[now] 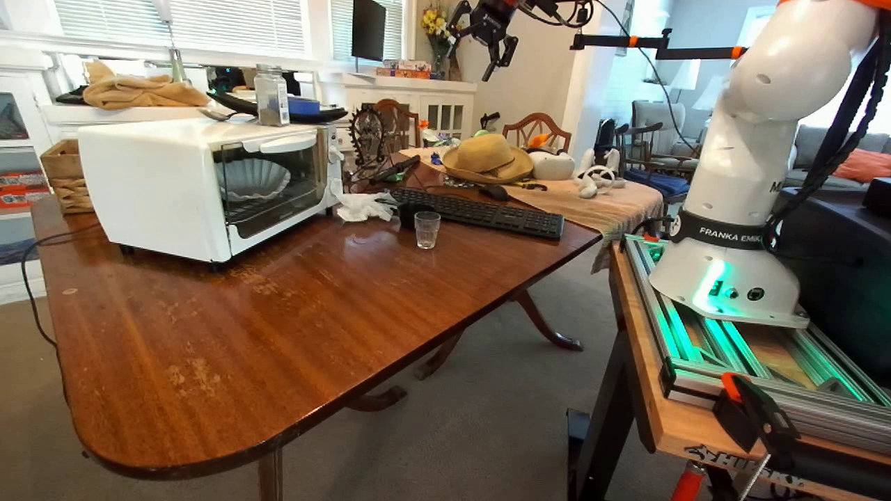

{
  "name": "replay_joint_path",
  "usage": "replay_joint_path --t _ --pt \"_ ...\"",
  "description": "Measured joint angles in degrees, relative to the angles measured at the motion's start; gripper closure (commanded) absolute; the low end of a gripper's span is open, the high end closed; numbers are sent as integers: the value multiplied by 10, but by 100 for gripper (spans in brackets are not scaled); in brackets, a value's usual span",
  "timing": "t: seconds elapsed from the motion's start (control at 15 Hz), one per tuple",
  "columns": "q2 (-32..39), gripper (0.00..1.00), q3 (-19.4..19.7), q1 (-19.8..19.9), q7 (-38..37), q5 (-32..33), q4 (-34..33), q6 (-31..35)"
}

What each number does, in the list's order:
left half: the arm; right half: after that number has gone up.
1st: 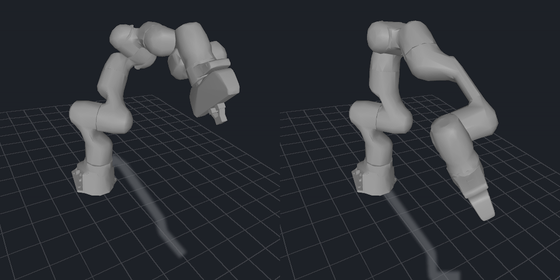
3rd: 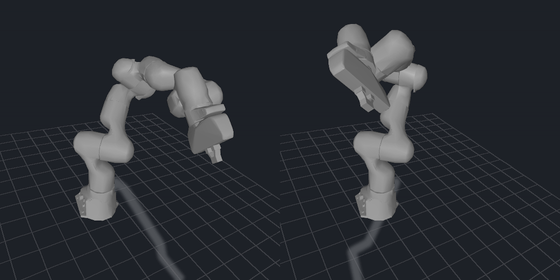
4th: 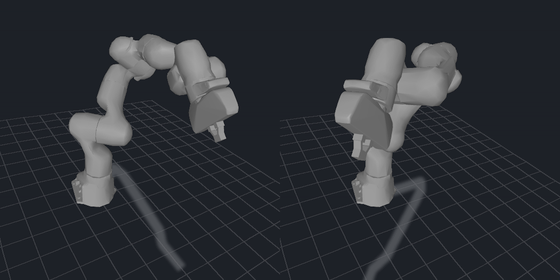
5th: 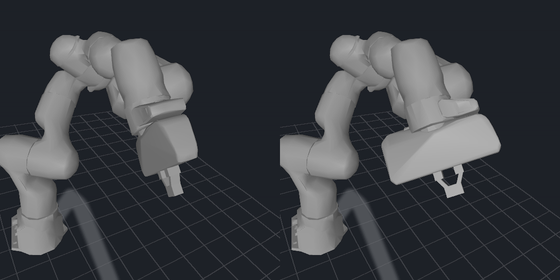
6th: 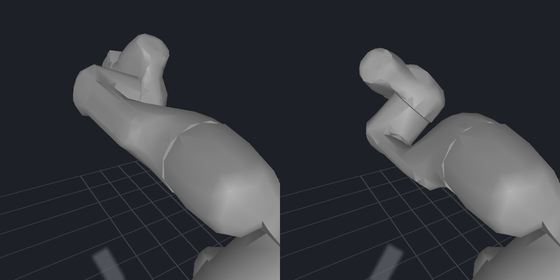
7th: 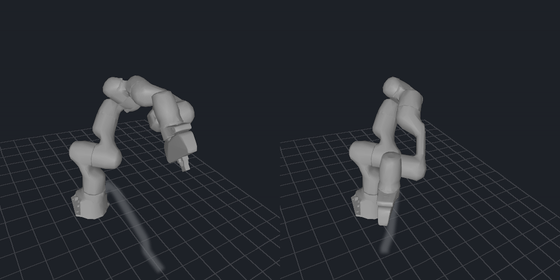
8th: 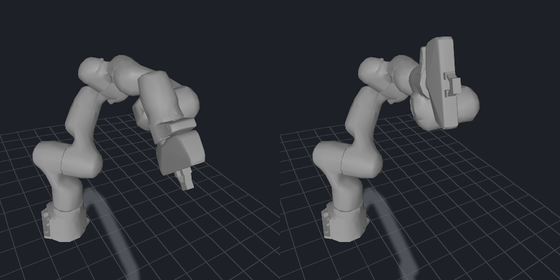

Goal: Pick up the black object from the top of the oven and put it on the table

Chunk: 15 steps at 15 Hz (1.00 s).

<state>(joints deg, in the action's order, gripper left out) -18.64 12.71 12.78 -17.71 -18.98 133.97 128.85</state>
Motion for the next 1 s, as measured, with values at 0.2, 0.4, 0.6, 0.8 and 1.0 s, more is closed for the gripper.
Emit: replay_joint_path --t 0.2,0.4,0.6,0.8,1.0 --pt "43 0 31 10 79 7 -53 38" --pt "110 0 49 6 166 -17 -145 58" --pt "175 0 40 -6 230 -64 -224 60" --pt "225 0 12 -13 260 -101 -279 53" --pt "250 0 -11 -13 258 -137 -316 13"
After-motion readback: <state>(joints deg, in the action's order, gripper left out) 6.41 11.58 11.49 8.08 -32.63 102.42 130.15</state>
